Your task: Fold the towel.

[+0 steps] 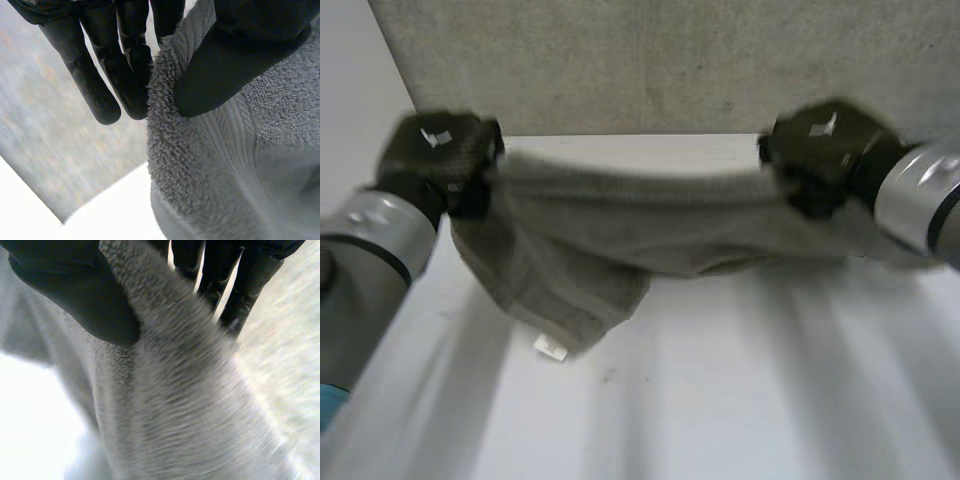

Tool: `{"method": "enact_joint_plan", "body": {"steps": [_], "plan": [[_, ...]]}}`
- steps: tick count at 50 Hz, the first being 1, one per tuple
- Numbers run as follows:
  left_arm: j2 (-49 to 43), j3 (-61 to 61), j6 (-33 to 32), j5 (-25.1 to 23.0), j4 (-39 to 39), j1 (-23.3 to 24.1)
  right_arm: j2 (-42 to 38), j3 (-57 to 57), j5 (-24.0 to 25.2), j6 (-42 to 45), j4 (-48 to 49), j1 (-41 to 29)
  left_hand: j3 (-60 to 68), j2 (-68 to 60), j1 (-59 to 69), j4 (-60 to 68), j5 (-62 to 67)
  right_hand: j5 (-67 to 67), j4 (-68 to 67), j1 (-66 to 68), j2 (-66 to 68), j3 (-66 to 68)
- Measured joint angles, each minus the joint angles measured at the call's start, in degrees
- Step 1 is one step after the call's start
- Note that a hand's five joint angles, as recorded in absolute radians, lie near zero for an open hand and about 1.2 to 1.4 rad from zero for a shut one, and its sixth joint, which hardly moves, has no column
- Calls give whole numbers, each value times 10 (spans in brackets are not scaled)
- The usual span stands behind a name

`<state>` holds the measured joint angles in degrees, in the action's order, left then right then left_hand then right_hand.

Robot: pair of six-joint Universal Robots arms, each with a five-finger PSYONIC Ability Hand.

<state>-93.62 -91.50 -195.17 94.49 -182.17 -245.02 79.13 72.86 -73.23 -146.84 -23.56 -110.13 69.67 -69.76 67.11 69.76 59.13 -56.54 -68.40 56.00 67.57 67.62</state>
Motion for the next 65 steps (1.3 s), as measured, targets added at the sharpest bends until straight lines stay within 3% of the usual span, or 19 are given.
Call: {"method": "enact_joint_plan", "body": {"steps": [9,19,26,27,30,33,34,38,43,50,59,61,64,65], "plan": [[-118,-18,-3,-18,-19,6,-110,-5,-25,81,-94,-12,0,0,0,0,0,0,0,0,0,3],[-246,114,-10,-30,-47,10,-219,-98,-60,90,-36,-14,0,0,3,0,0,0,0,0,0,3],[-290,337,-25,-23,-84,10,-252,-229,-125,96,185,-18,0,0,3,0,0,0,0,0,0,3],[-288,392,-29,-16,-101,9,-241,-238,-135,97,263,-22,0,0,3,0,0,0,0,0,0,3],[-283,425,-31,-8,-118,9,-223,-233,-140,97,343,-27,0,0,3,0,0,0,0,0,0,3],[-257,450,-24,22,-166,8,-168,-176,-139,98,498,-35,0,0,3,0,0,-1,0,0,0,3],[-257,450,-24,22,-166,8,-168,-176,-139,98,498,-35,0,0,3,0,0,-1,0,0,0,3],[-227,393,-10,46,-207,4,-124,-95,-120,97,547,-38,0,0,3,0,0,-1,0,0,0,3],[-208,264,3,50,-226,-2,-109,2,-100,94,471,-43,0,0,3,0,0,-3,0,0,0,3],[-215,73,32,37,-245,-11,-143,121,-64,88,354,-63,0,0,9,0,0,-4,0,0,0,3],[-232,-31,47,30,-265,-30,-205,160,-30,72,339,-81,0,0,10,0,0,-3,4,-3,-6,-1],[-230,-49,47,29,-265,-43,-212,160,-28,49,339,-82,0,0,10,0,0,136,164,-120,-165,-158],[-226,-57,46,29,-264,-52,-211,160,-28,37,339,-82,0,0,10,0,0,243,271,-208,-264,-263],[-218,-65,46,28,-263,-62,-199,157,-29,2,332,-80,0,0,10,0,0,370,391,-302,-383,-383]]}}
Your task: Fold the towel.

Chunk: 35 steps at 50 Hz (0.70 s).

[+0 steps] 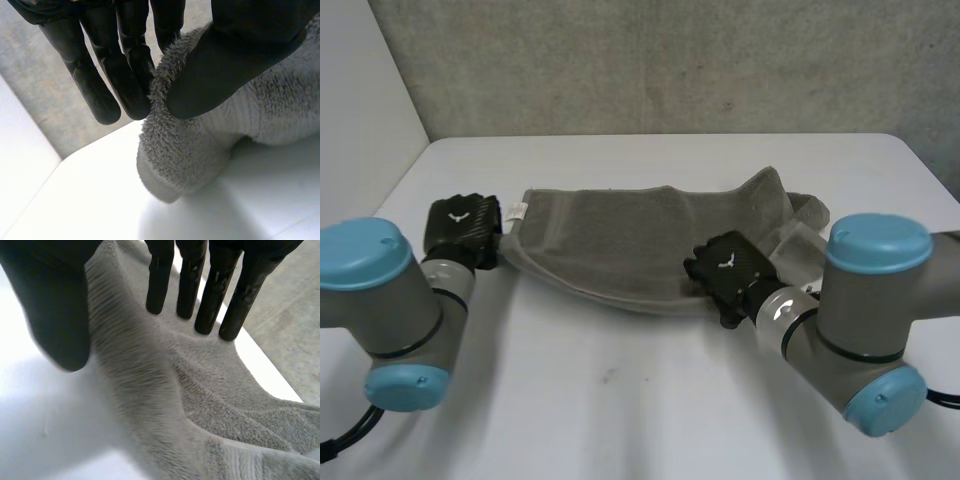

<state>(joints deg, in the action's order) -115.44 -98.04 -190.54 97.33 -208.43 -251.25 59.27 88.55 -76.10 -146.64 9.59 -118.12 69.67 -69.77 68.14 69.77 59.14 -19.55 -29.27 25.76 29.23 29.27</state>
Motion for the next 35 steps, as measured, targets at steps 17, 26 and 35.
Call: {"method": "enact_joint_plan", "body": {"steps": [17,26,35], "plan": [[67,-70,0,-40,4,-37,65,-134,38,-82,-214,81,0,0,0,0,0,69,61,-44,-49,-55],[82,-80,0,-45,4,-35,-22,-243,49,57,-266,96,0,0,0,0,0,69,61,-44,-49,-55],[84,-81,0,-44,2,-37,-112,-297,5,160,-234,101,0,0,0,0,0,40,33,-41,-46,-37]]}}
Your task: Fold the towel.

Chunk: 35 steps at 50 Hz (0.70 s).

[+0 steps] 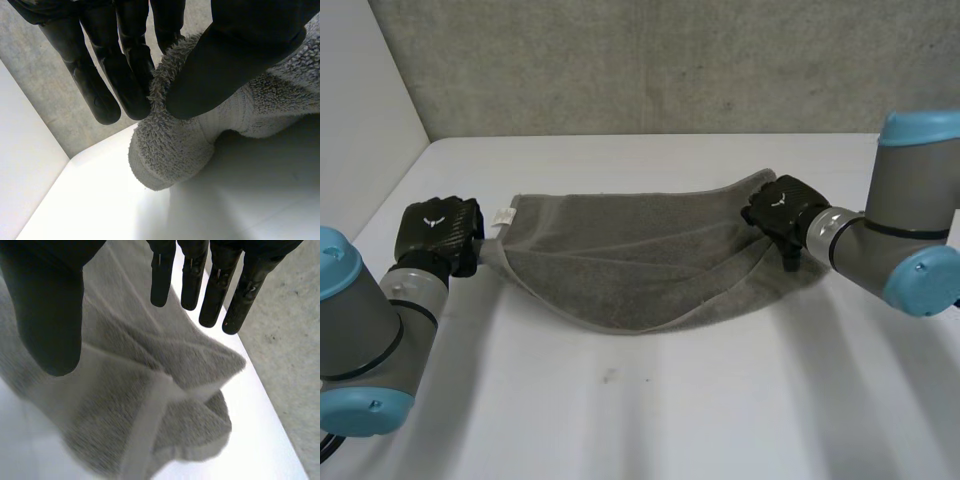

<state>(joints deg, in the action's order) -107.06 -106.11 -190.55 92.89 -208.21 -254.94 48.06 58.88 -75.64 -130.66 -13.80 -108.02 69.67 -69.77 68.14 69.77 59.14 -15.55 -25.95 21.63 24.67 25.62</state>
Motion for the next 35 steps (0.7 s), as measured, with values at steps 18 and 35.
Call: {"method": "enact_joint_plan", "body": {"steps": [18,35], "plan": [[0,1,0,0,0,-1,-80,-21,-36,52,72,14,0,0,0,0,0,-113,-125,115,139,129],[2,3,-1,1,4,-2,9,41,-32,-11,68,56,0,0,0,0,0,-396,-422,328,427,420]]}}
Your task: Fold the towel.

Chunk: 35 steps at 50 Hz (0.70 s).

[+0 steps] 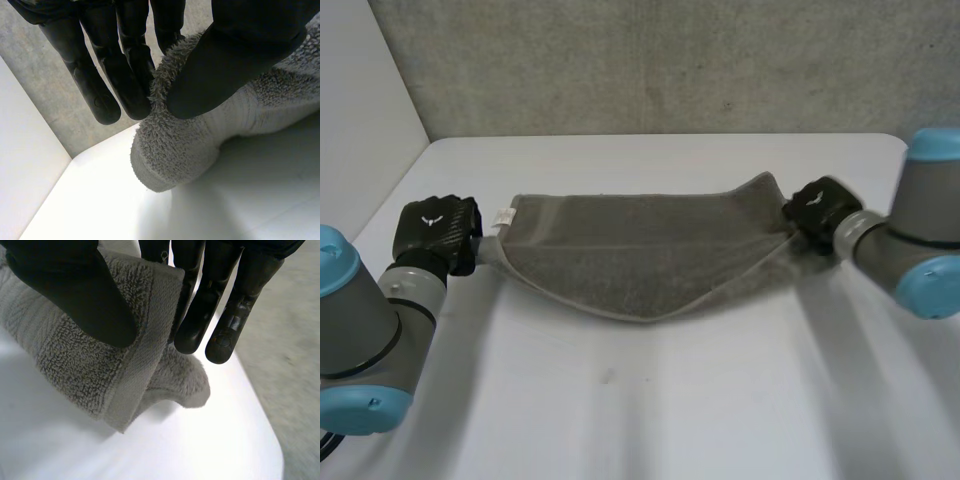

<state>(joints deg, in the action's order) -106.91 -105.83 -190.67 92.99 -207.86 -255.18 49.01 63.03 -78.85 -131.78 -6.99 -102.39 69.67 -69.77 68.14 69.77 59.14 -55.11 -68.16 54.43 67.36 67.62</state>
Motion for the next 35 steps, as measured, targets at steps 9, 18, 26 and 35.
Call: {"method": "enact_joint_plan", "body": {"steps": [9,18,26,35], "plan": [[52,13,-2,1,58,-11,179,112,33,-162,-5,78,0,0,0,0,0,0,0,0,0,0],[198,75,2,-12,204,-23,372,175,150,-221,-76,182,0,0,0,0,0,-3,0,0,2,3],[266,120,3,-47,293,-18,415,141,197,-204,-201,198,0,0,3,0,0,-13,0,1,2,3],[211,116,-1,-61,321,-18,374,156,187,-106,-269,191,0,0,3,0,0,-14,0,1,2,3]]}}
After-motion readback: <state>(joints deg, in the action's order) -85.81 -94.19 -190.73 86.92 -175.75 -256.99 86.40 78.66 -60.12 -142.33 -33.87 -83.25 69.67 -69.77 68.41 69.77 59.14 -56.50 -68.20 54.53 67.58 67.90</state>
